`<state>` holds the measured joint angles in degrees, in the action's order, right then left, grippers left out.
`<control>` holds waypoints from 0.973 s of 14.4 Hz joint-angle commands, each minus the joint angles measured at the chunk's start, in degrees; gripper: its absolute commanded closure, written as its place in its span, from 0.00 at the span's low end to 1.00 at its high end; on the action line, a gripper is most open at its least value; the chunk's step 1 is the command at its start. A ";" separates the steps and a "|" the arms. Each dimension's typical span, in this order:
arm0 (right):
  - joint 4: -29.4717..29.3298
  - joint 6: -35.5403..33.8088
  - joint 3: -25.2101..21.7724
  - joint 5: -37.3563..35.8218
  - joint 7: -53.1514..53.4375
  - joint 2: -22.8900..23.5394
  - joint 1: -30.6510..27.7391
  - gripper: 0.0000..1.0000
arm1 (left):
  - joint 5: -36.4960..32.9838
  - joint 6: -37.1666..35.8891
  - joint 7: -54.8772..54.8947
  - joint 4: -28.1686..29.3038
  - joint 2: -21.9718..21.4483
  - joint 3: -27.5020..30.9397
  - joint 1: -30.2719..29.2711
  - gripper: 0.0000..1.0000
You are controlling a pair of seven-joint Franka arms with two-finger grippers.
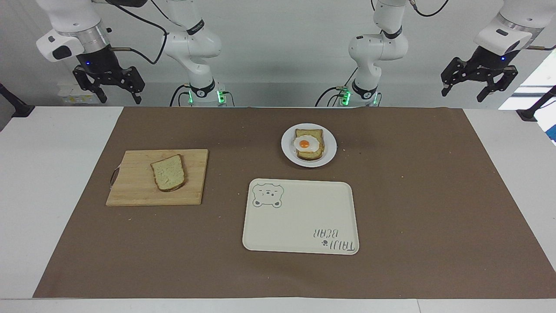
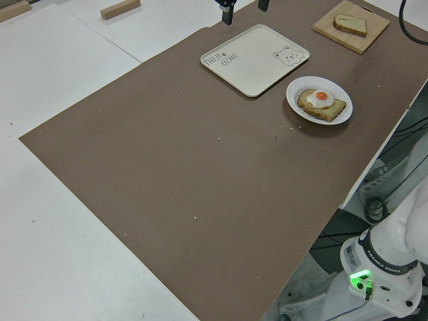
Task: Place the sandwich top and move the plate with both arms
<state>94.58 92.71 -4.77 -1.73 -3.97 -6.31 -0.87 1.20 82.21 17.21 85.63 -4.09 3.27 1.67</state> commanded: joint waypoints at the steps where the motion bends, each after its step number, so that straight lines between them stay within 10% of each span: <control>1: 1.75 2.82 0.20 -0.11 0.36 -0.11 -0.01 0.00 | 0.20 -0.12 -0.16 1.03 -1.18 -0.19 -0.44 0.00; 14: 4.56 11.95 0.20 2.52 -3.14 3.76 -0.97 0.00 | 0.20 -0.21 -0.16 1.12 -1.18 -0.19 -0.44 0.00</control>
<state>97.61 102.62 -4.76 -0.55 -4.15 -2.36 -0.98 1.20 82.21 17.21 85.63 -4.09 3.27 1.67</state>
